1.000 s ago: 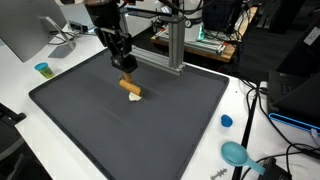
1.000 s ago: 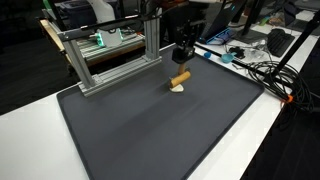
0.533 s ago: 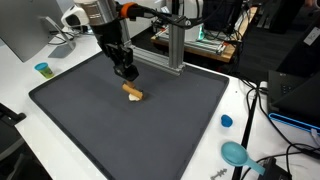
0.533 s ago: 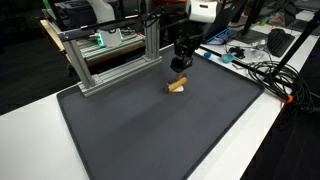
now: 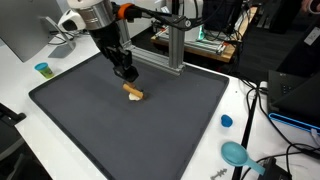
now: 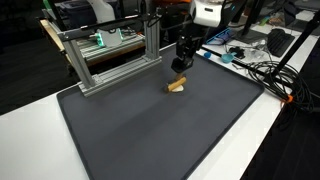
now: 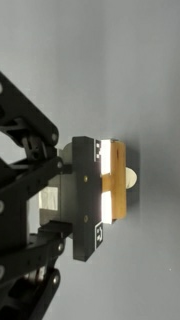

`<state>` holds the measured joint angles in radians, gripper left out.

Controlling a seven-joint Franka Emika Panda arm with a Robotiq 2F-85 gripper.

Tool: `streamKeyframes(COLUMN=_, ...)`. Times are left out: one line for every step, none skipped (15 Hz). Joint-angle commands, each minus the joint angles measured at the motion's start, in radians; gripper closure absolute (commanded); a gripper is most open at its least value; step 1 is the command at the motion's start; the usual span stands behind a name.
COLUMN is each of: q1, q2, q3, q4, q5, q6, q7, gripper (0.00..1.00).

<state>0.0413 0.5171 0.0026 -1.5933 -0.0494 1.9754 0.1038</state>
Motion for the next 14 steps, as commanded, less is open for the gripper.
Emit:
streamKeyframes(q1=-0.015, q2=0.074, q3=0.01, q4=0.035, q5=0.041, q6=-0.001, q7=-0.029, gripper=0.78)
streamKeyframes(q1=-0.018, q2=0.077, q3=0.007, q4=0.033, q5=0.044, q6=0.014, q7=-0.023, gripper=0.78)
streamKeyframes(q1=-0.02, q2=0.077, q3=0.002, q4=0.028, q5=0.042, q6=0.018, q7=-0.018, gripper=0.78)
streamKeyframes(q1=-0.023, q2=0.079, q3=0.001, q4=0.024, q5=0.045, q6=0.016, q7=-0.018, gripper=0.78)
streamKeyframes(q1=-0.024, q2=0.081, q3=-0.001, q4=0.021, q5=0.046, q6=0.015, q7=-0.017, gripper=0.78)
streamKeyframes(q1=-0.026, q2=0.088, q3=-0.001, q4=0.025, q5=0.049, q6=-0.006, q7=-0.019, gripper=0.78)
streamKeyframes(q1=-0.027, q2=0.093, q3=-0.002, q4=0.024, q5=0.049, q6=-0.011, q7=-0.018, gripper=0.78)
streamKeyframes(q1=-0.027, q2=0.098, q3=-0.003, q4=0.026, q5=0.049, q6=-0.013, q7=-0.016, gripper=0.78)
streamKeyframes(q1=-0.026, q2=0.102, q3=-0.004, q4=0.031, q5=0.048, q6=-0.021, q7=-0.011, gripper=0.78)
streamKeyframes(q1=-0.026, q2=0.106, q3=-0.004, q4=0.036, q5=0.05, q6=-0.028, q7=-0.009, gripper=0.78)
streamKeyframes(q1=-0.025, q2=0.108, q3=-0.005, q4=0.039, q5=0.049, q6=-0.03, q7=-0.005, gripper=0.78)
streamKeyframes(q1=-0.024, q2=0.112, q3=-0.007, q4=0.045, q5=0.046, q6=-0.039, q7=0.0, gripper=0.78)
streamKeyframes(q1=-0.023, q2=0.116, q3=-0.008, q4=0.053, q5=0.046, q6=-0.056, q7=0.005, gripper=0.78)
streamKeyframes(q1=-0.022, q2=0.121, q3=-0.01, q4=0.062, q5=0.044, q6=-0.078, q7=0.012, gripper=0.78)
